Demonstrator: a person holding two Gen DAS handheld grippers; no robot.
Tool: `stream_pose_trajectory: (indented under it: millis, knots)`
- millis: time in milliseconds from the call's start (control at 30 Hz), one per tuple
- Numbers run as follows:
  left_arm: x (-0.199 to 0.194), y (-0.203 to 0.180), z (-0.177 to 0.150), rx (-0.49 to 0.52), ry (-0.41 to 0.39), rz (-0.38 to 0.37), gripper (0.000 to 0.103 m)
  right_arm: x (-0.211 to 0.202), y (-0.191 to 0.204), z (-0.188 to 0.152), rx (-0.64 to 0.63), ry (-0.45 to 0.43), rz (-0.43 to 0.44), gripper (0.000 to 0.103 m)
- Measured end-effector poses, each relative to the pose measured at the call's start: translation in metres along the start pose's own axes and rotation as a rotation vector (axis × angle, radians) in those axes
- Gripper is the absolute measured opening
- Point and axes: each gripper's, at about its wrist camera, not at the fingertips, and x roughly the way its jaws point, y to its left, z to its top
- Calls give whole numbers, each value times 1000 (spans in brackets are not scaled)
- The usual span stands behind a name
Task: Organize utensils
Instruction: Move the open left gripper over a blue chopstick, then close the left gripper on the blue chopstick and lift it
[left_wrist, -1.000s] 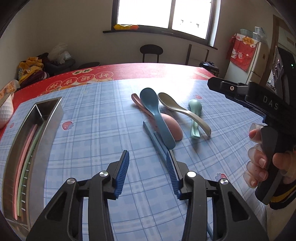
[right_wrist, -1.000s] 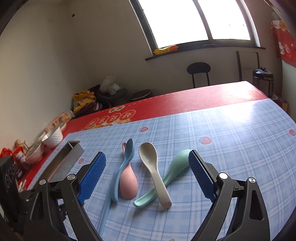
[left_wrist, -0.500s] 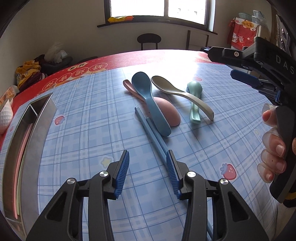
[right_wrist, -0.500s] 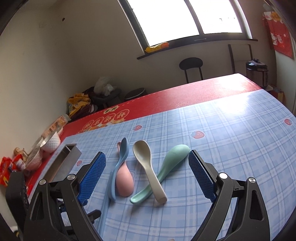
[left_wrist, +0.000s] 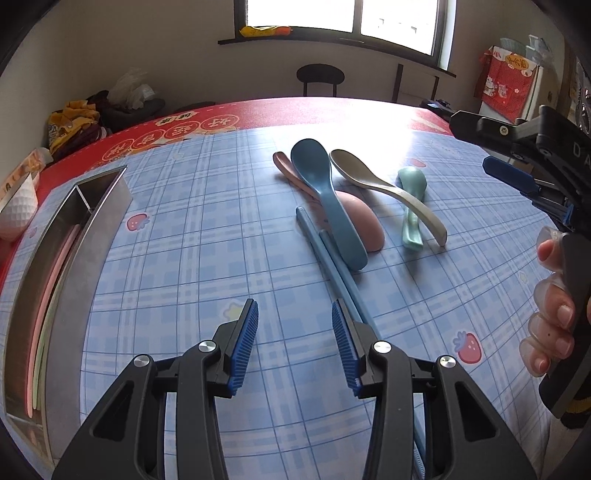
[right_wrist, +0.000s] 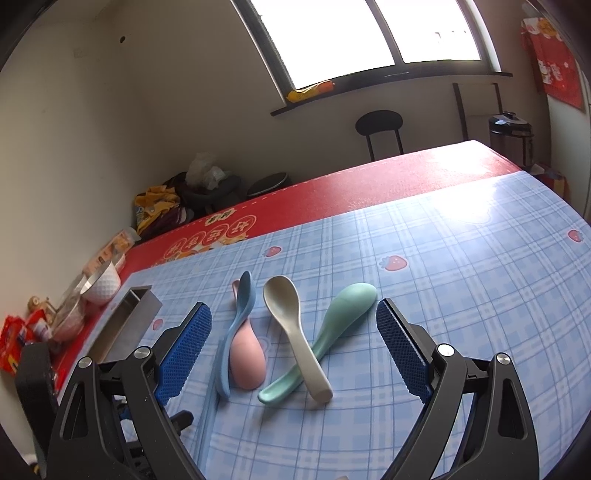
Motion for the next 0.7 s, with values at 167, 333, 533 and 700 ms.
stream_pose_trajectory:
  millis: [167,333,533,700]
  knots:
    - [1,-12,0,15,37,-76,41,0,0,0,0,1,2,88]
    - [4,-10,0,-8,53,-55,41,0,-3,1,18,0,3,88]
    - [4,-9,-1,-20,63,-65,41,0,-3,1,14,2,7,88]
    - [5,-10,0,-21,68,-67,42,0,-5,1,28,6,8,88]
